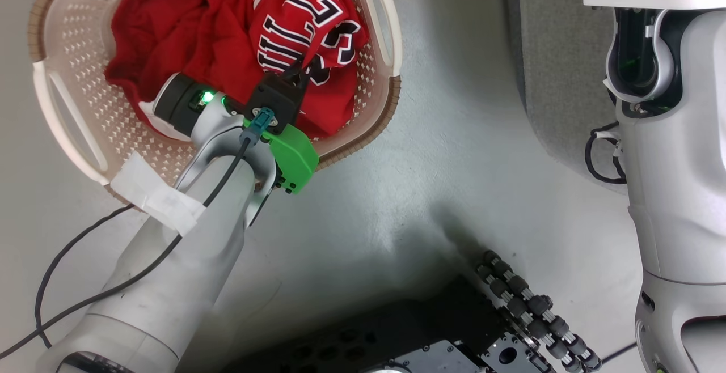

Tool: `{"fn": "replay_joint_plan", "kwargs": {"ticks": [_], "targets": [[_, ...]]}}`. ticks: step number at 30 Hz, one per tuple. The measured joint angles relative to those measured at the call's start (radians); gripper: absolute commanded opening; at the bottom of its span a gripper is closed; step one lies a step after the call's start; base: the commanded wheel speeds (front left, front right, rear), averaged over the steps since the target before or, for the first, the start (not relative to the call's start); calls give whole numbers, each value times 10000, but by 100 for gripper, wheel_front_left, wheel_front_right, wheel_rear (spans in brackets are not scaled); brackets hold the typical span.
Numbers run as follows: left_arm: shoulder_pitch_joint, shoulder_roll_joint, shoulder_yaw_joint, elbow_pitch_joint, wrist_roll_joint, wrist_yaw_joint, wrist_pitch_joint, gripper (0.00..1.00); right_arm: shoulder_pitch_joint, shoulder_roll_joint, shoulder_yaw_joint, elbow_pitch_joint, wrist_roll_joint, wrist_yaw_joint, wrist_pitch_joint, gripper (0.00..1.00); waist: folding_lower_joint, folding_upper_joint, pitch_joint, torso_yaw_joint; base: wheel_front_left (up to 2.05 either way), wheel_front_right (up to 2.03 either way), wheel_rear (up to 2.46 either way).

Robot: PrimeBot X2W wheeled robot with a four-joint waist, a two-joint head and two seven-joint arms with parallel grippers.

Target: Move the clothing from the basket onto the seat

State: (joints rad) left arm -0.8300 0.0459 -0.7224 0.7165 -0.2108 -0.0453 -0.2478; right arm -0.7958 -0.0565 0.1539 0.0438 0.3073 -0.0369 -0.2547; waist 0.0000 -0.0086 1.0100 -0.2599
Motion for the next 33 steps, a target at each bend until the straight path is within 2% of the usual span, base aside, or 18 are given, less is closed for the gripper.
{"fn": "replay_joint_plan", "kwargs": {"ticks": [10, 19, 33], "targets": [[2, -2, 31, -130, -405, -77, -12, 0, 545, 2, -236, 539, -274, 23, -2, 100, 0, 0, -846, 237, 0, 0, 0], [127, -8, 142, -1122, -832, -75, -13, 0, 1403, 6, -472, 1110, -571, 196, -2, 100, 0, 0, -1903, 579, 0, 0, 0], [825, -27, 433, -1825, -1290, -8, -40, 0, 2665, 10, -905, 1687, -807, 487, 0, 100, 0, 0, -3798, 1266, 0, 0, 0]]}}
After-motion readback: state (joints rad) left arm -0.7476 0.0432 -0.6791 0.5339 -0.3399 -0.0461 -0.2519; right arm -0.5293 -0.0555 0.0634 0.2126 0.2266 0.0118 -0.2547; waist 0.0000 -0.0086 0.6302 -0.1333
